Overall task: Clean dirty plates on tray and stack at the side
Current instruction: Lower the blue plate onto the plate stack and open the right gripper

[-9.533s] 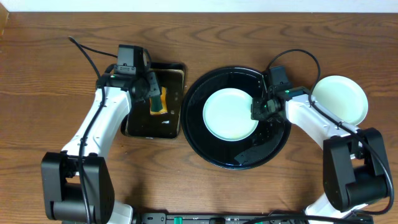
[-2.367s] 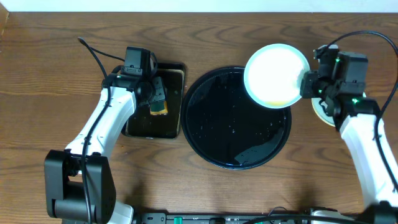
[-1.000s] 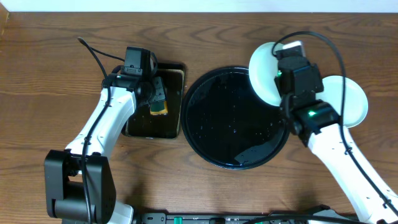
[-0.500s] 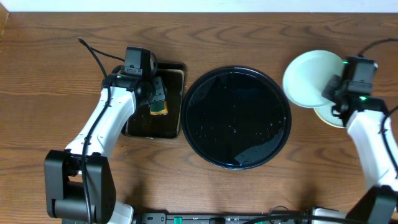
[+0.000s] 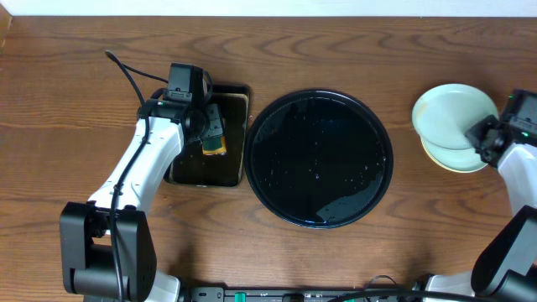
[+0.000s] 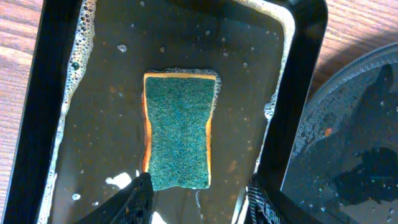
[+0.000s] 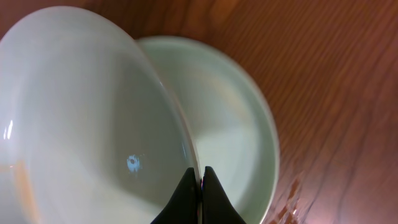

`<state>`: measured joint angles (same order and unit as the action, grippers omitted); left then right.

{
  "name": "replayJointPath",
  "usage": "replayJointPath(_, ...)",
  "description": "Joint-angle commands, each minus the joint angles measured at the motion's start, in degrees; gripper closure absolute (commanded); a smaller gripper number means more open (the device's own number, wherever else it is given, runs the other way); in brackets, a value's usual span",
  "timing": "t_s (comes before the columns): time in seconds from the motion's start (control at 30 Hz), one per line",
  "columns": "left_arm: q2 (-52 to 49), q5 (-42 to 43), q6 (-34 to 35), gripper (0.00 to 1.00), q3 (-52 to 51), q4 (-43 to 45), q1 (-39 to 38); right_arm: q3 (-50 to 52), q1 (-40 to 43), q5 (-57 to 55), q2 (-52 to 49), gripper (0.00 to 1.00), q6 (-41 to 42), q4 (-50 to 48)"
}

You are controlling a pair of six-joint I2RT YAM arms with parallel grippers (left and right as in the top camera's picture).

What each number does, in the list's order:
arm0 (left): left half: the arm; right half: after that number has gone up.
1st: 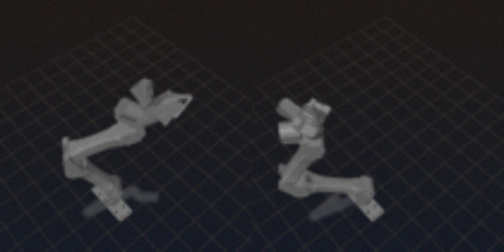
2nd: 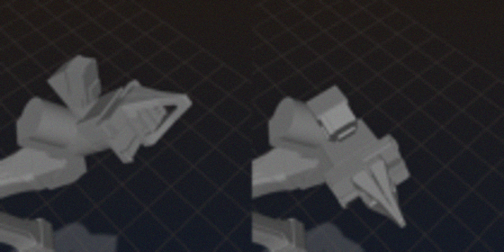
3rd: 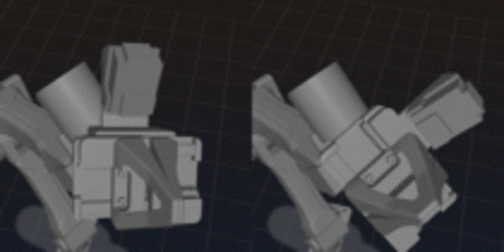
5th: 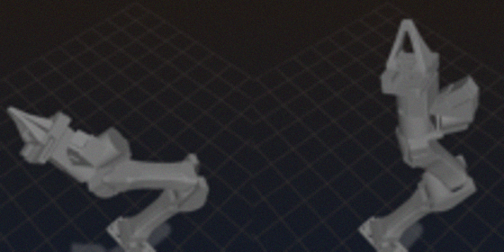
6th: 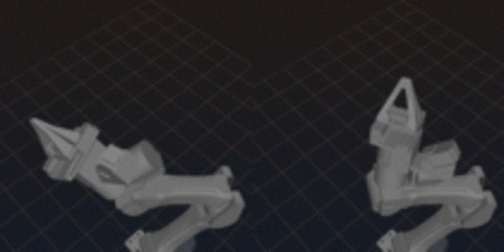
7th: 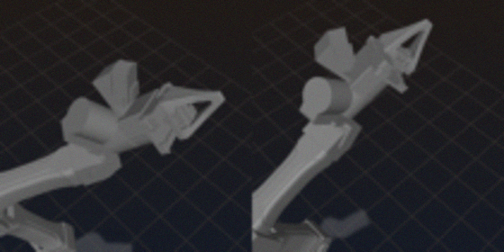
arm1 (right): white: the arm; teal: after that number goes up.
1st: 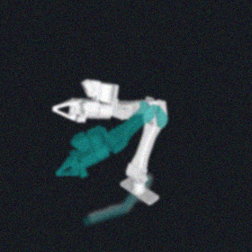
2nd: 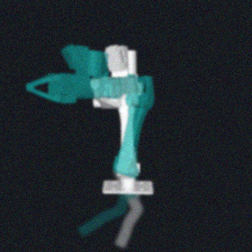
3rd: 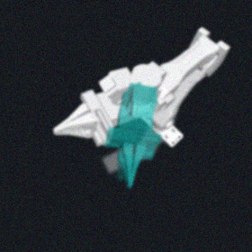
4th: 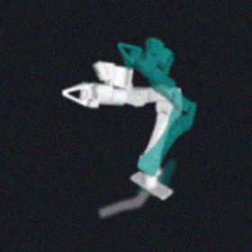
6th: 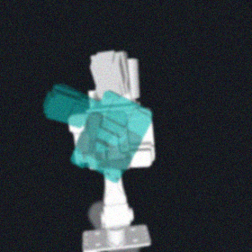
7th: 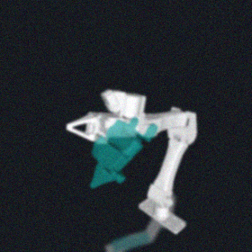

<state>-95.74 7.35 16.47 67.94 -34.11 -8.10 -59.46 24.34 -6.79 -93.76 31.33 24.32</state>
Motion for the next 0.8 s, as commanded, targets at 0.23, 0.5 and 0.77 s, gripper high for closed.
replayJointPath(0.23, -0.5, -0.7, -0.2, 0.37, -0.3, -1.9, 0.0, -0.2, 0.6, 9.0, -0.2, 0.33, -8.4, 0.0)
replayJointPath(0.5, -0.5, -7.5, -0.1, 0.33, -0.3, -6.7, 0.0, -0.2, -7.2, 14.8, -0.1, 0.33, -24.3, 3.1)
replayJointPath(0.77, -0.5, -12.2, 4.5, 0.32, -0.3, -14.1, 1.5, -2.6, -19.9, 13.2, 1.1, 0.27, -34.7, 9.4)
